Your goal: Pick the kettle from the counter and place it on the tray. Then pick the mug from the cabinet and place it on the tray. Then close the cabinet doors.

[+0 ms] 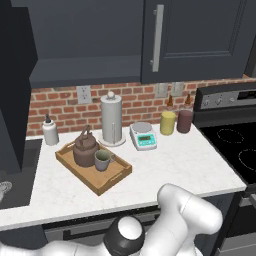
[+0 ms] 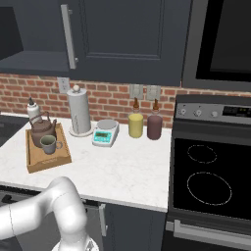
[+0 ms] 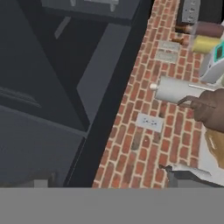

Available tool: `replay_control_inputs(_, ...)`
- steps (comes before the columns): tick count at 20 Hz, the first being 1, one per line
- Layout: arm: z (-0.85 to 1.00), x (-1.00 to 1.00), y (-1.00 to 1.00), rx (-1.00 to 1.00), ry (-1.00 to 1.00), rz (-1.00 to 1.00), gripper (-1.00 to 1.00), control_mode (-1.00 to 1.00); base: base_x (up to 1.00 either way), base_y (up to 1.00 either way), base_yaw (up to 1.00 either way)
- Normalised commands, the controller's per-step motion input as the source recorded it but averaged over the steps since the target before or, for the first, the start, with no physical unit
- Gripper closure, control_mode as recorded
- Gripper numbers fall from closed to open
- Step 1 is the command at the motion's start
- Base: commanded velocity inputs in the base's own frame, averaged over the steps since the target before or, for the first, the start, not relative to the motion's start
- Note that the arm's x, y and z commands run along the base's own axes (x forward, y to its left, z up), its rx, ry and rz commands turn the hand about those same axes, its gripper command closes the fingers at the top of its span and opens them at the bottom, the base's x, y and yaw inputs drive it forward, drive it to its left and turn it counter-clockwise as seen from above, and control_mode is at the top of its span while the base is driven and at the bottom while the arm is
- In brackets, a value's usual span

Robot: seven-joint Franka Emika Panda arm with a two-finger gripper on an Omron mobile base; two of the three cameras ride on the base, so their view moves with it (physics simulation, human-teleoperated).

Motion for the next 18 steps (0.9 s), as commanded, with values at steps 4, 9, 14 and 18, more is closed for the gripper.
replay_control_inputs(4, 0.54, 0.0, 0.0, 0.0, -0.14, 0.0, -1.0, -1.0, 0.0, 0.0, 0.0)
replay_control_inputs(9, 0.52, 0.0, 0.0, 0.0, -0.15, 0.0, -1.0, -1.0, 0.0, 0.0, 0.0)
replay_control_inputs(14, 0.38, -0.12, -0.2, 0.0, -0.11, 0.0, -1.0, -1.0, 0.0, 0.0, 0.0)
replay_control_inputs(18, 0.34, -0.16, -0.38, 0.04, -0.11, 0.0, -1.0, -1.0, 0.0, 0.0, 0.0)
